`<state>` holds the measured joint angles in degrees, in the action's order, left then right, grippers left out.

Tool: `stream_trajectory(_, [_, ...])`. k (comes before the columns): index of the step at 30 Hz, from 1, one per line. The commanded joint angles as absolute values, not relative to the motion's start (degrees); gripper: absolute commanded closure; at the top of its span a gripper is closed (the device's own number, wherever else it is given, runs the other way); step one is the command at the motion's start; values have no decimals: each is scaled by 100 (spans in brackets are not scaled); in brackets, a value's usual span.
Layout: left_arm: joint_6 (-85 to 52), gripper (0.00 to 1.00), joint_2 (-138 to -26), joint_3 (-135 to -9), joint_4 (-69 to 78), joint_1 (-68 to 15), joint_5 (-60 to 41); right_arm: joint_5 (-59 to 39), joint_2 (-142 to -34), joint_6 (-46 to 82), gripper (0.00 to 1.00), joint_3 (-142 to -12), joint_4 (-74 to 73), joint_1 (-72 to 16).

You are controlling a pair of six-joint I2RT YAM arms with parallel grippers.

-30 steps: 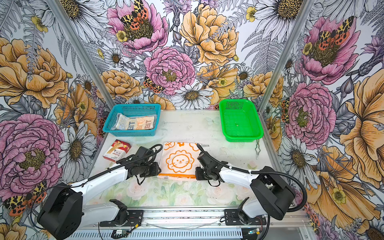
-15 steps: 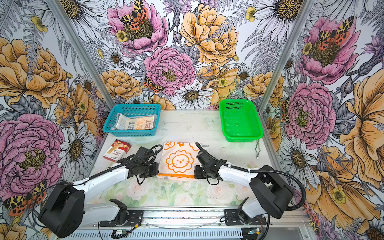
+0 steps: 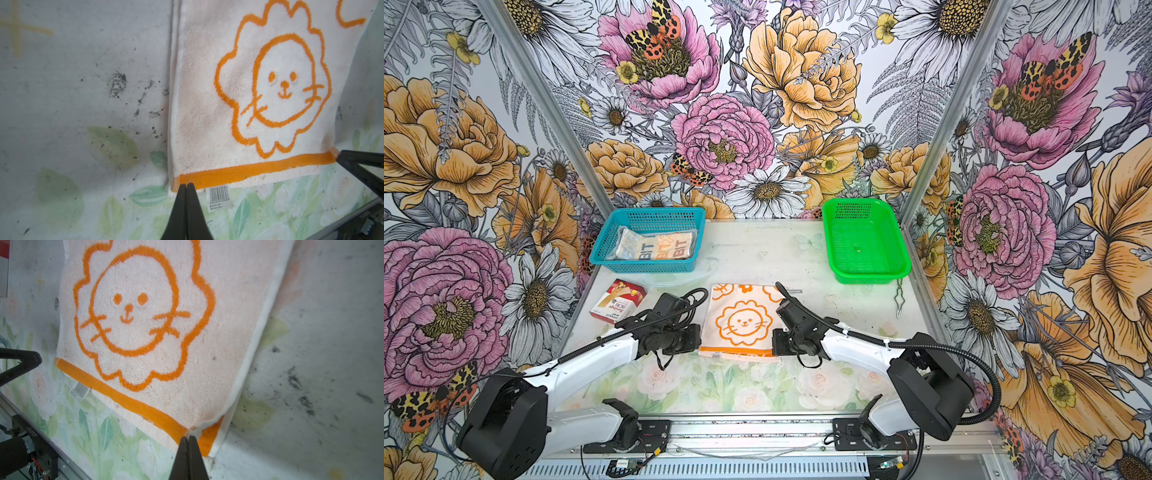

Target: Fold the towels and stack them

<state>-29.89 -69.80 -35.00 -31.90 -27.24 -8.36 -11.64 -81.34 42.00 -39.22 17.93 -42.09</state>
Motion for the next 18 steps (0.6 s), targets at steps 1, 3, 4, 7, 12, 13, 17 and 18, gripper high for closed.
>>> stream_trajectory(1, [-2969, 100, -6860, -3465, -3087, -2677, -827, -1116, -7999, 4129, 100, -4078, 1847, -4254])
stream_trajectory(3, [-2971, 93, -6862, -3442, -3101, -2672, -877, -1155, -8001, 4140, 100, -4088, 1855, -4254])
stream_trajectory(4, [-2975, 85, -6856, -3427, -3096, -2675, -909, -1173, -7983, 4161, 100, -4089, 1858, -4261])
stream_trajectory(7, [-3001, 73, -6840, -3376, -3098, -2685, -934, -1163, -7912, 4190, 100, -4052, 1865, -4271])
stream_trajectory(12, [-3010, 72, -7026, -3349, -3027, -2686, -931, -1168, -7931, 4175, 100, -4062, 1868, -4271])
stream_trajectory(13, [-3008, 72, -7076, -3349, -3001, -2701, -965, -1178, -7945, 4175, 100, -4069, 1870, -4271])
stream_trajectory(17, [-3031, 72, -7253, -3360, -2890, -2758, -992, -1195, -8014, 4157, 100, -4108, 1864, -4271])
stream_trajectory(18, [-3032, 72, -7283, -3351, -2846, -2770, -991, -1195, -8025, 4151, 100, -4113, 1865, -4271])
